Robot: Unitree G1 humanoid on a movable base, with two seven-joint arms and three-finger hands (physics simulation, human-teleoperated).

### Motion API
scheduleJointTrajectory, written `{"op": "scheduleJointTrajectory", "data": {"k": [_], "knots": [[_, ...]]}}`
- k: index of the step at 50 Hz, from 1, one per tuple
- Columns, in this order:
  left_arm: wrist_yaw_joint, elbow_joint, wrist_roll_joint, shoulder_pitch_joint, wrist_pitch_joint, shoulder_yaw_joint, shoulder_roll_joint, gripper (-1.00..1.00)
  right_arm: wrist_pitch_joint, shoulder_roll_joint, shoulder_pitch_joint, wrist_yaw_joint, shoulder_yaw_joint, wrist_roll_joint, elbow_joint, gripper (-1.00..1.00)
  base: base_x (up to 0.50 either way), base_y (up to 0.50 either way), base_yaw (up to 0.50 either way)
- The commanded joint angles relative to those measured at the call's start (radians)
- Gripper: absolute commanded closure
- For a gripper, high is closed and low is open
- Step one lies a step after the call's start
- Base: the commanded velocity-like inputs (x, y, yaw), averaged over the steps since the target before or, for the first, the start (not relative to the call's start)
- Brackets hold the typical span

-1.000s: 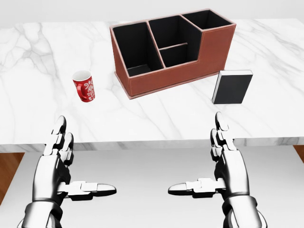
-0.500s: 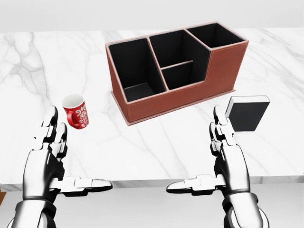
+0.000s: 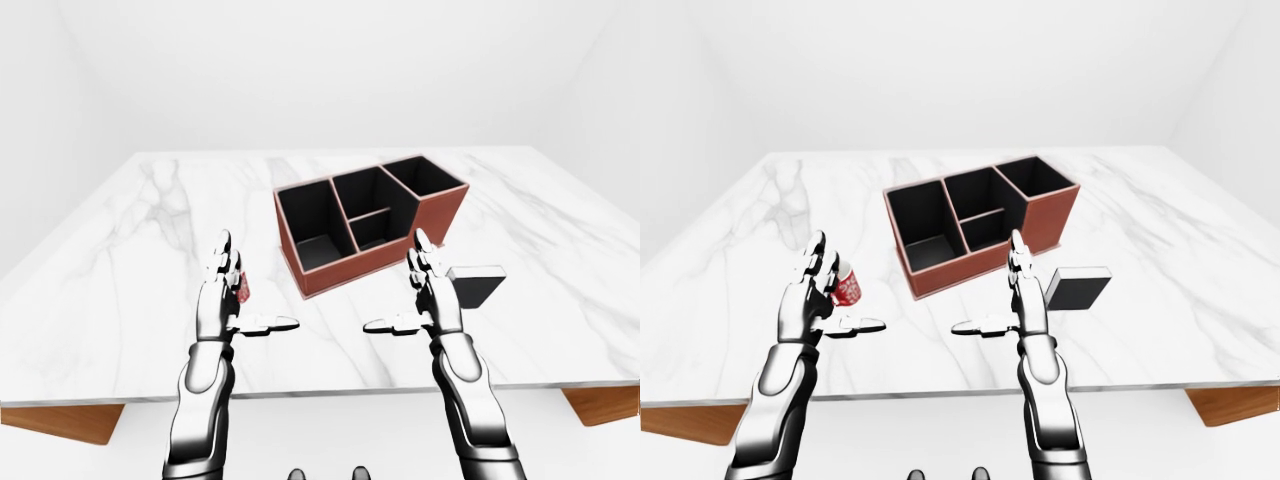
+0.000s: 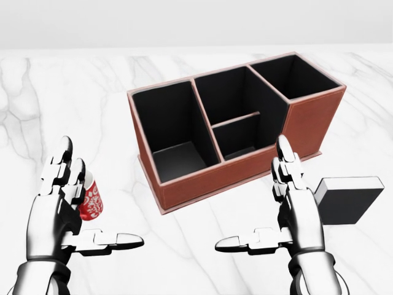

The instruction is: Pick up the book and place it in the left compartment of the caddy.

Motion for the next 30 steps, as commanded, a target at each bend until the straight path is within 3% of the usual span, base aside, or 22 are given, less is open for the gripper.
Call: {"op": "scheduleJointTrajectory", "data": {"k": [1, 13, 24, 30], "knots": [[-0.002, -0.006, -0.004, 0.005, 0.000, 0.002, 0.000, -1.00, 0.000, 0.001, 0.010, -0.001, 0.002, -0.002, -0.012, -1.00, 0.50, 0.00, 0.00], [-0.004, -0.004, -0.007, 0.008, 0.000, 0.005, 0.000, -1.00, 0.000, 0.004, 0.014, -0.007, -0.003, 0.006, -0.023, -1.00, 0.50, 0.00, 0.00], [-0.007, 0.025, -0.015, 0.001, 0.000, 0.014, 0.004, -1.00, 0.000, -0.003, 0.020, -0.010, -0.009, -0.006, -0.043, -1.00, 0.00, 0.00, 0.00], [-0.006, 0.026, -0.020, -0.002, 0.000, 0.020, 0.006, -1.00, 0.000, -0.028, 0.024, 0.022, -0.044, -0.011, -0.163, -1.00, 0.00, 0.00, 0.00]]}}
